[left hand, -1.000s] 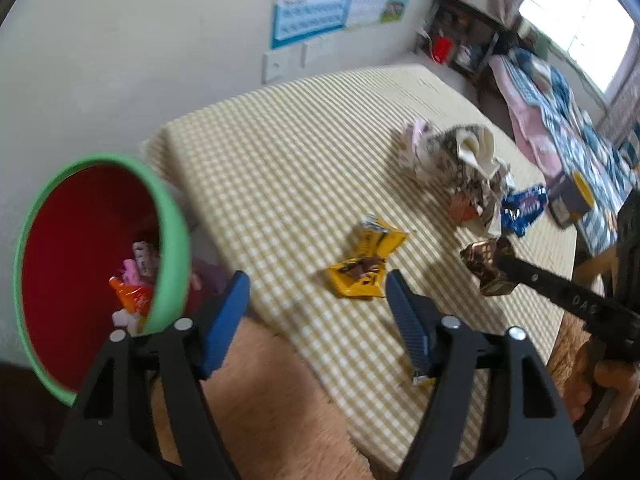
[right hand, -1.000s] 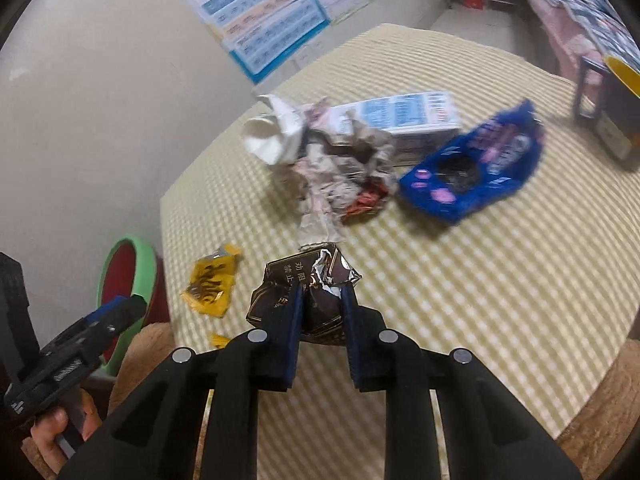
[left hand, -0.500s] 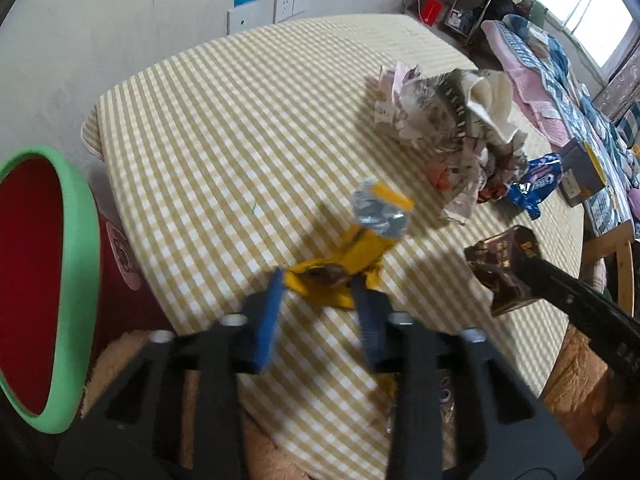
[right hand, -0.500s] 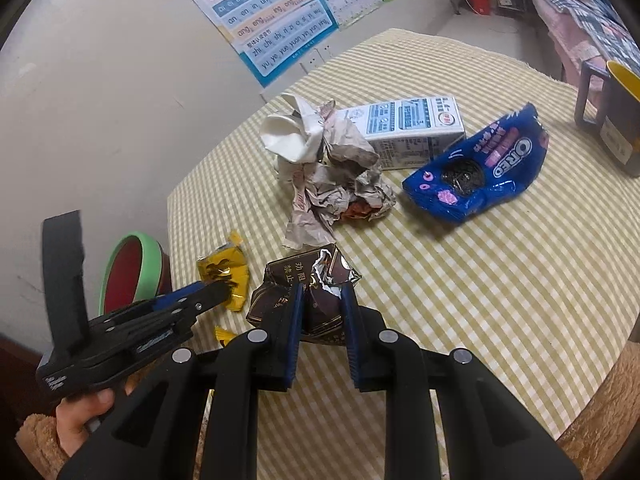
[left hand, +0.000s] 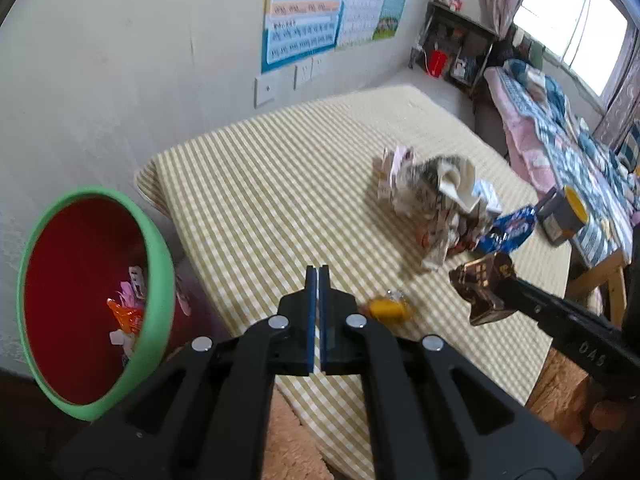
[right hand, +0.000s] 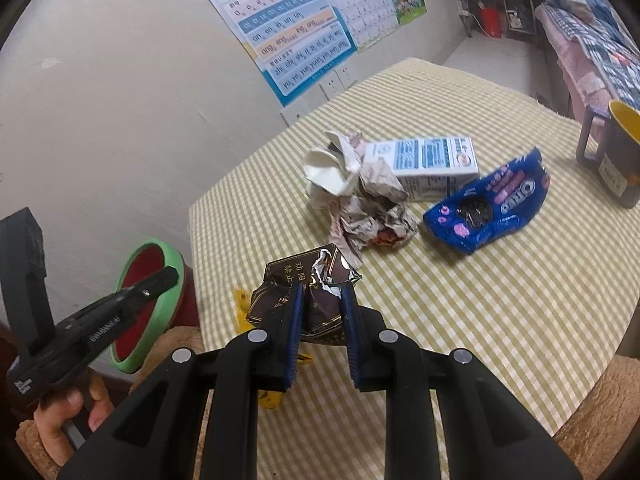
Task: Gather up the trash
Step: 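Grasp the brown foil wrapper with the right gripper while the left grasps the yellow wrapper, then carry both wrappers over the bin and open both grippers to drop them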
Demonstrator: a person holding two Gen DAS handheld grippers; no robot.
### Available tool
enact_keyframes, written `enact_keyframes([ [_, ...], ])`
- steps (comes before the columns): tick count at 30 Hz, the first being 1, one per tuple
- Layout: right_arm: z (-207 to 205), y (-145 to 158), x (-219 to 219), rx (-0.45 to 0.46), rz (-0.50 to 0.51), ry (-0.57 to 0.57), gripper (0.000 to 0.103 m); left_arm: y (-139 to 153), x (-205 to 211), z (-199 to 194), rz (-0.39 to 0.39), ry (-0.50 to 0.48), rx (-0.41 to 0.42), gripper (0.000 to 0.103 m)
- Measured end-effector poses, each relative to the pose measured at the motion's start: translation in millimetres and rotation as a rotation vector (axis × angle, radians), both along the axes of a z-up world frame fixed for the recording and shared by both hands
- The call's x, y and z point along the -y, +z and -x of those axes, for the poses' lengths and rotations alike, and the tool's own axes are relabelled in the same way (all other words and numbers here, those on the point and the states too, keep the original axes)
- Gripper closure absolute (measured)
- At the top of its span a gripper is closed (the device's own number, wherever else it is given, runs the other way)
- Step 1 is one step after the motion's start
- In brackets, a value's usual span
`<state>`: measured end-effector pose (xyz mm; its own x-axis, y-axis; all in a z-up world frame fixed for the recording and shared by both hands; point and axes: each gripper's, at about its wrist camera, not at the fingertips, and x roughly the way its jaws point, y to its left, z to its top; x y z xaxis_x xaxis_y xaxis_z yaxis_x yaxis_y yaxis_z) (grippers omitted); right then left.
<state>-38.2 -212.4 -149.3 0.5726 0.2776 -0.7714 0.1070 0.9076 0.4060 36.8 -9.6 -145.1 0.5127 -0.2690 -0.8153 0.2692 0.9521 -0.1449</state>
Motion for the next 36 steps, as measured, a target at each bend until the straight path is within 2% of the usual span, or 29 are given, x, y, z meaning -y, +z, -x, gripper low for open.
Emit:
enact_keyframes([
  [5, 4.3, 9.5, -1.8, 0.022, 0.009, -0.004, 0.084, 13.5, -9.5, -0.2, 0.031, 0.029, 0.023, 0.103],
  [8, 8.6, 10.1, 0.8, 0.022, 0.014, -0.01, 0.084, 7.3, -9.0, -2.8, 0.035, 0.023, -0.016, 0.102],
  [10, 7.5, 9.6, 1.6, 0.016, 0.013, -0.015, 0.084, -1.8, -6.0, -2.9, 0.054, 0.011, -0.049, 0.091],
  [12, 6.6, 9.5, 2.7, 0.013, 0.016, -0.02, 0.084, -11.2, 1.6, -2.6, 0.049, -0.034, -0.077, 0.054],
  [13, 6.8, 8.9, 3.9, 0.01, 0.015, -0.024, 0.084, -19.1, 11.1, -3.0, 0.028, -0.079, -0.089, 0.052],
  [17, 7.9, 5.7, 10.9, -0.001, 0.002, -0.035, 0.084, -46.6, 40.1, -5.8, -0.061, -0.199, -0.139, 0.052],
  [21, 8.3, 1.7, 14.1, -0.009, -0.013, -0.041, 0.084, -78.6, 60.5, -12.8, -0.121, -0.251, -0.21, 0.052],
  [23, 8.7, 0.4, 15.8, -0.012, -0.018, -0.045, 0.084, -85.6, 63.4, -15.0, -0.127, -0.246, -0.216, 0.061],
  [27, 8.6, -0.8, 18.4, -0.014, -0.025, -0.052, 0.084, -81.3, 61.5, -13.8, -0.095, -0.23, -0.219, 0.069],
  [36, 5.7, 3.9, 8.5, 0.006, -0.009, -0.032, 0.084, -26.5, 26.1, -1.3, -0.033, -0.099, -0.082, 0.071],
])
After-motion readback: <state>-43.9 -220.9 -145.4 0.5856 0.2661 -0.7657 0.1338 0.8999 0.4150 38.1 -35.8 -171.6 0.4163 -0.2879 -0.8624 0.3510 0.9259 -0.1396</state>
